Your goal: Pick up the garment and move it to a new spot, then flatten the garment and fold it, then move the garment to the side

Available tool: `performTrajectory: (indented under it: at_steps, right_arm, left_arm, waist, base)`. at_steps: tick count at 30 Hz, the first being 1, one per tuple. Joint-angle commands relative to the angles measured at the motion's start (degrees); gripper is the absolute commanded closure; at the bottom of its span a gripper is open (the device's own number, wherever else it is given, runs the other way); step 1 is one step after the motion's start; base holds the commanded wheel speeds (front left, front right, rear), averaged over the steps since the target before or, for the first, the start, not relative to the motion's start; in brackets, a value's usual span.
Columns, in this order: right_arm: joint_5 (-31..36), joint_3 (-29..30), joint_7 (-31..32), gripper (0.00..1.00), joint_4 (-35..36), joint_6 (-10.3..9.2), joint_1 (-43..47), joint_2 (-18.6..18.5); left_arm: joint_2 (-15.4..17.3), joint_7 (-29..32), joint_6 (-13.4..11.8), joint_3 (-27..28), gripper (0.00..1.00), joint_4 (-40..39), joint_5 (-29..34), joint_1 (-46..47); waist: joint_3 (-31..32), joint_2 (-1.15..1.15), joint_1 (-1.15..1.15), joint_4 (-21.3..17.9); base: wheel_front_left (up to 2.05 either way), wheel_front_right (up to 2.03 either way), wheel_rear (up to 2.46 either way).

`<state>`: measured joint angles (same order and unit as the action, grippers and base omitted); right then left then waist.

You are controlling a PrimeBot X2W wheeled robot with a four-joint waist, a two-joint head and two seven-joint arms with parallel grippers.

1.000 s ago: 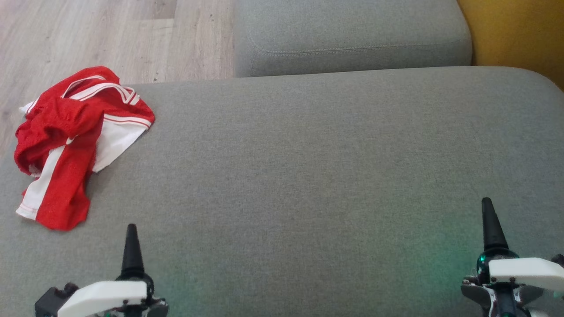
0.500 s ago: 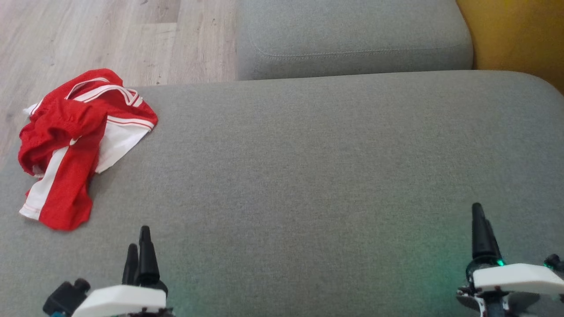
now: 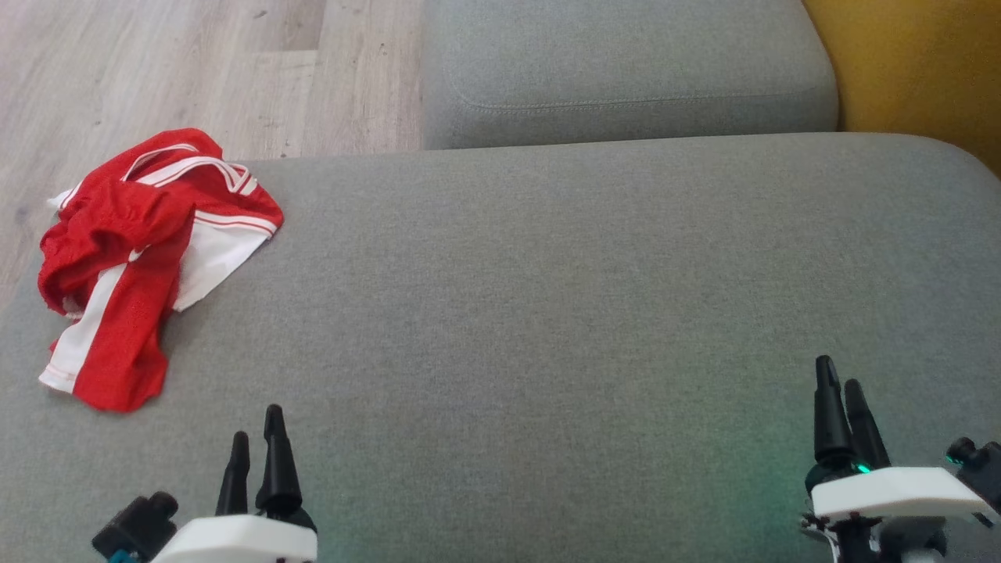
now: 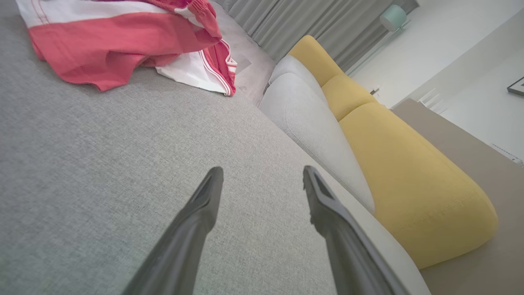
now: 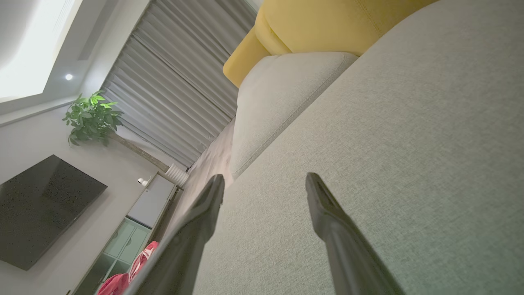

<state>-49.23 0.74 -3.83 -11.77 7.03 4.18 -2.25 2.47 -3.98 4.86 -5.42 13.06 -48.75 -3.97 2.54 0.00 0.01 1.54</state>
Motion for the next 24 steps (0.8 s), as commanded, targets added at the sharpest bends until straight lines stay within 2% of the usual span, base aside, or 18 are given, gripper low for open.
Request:
performTrajectory:
  at_steps: [1, 24]
  right_arm:
    - [2.13, -0.98, -0.96, 0.00, 2.37, 0.24, -0.88, -0.35]
    - [18.96, -3.11, -4.68, 0.00, 1.73, 0.32, 0.51, -0.45]
  left_arm:
    - [0.27, -0.75, -0.23, 0.60, 0.00, -2.06, 2.15, 0.88]
    - [0.32, -4.49, -0.89, -1.26, 0.00, -0.06, 16.88, -0.63]
  waist:
    - [0.09, 0.00, 0.00, 0.06]
    - [1.20, 0.00, 0.00, 0.57]
  base:
    - [0.00, 0.00, 0.00]
    - [0.00, 0.00, 0.00]
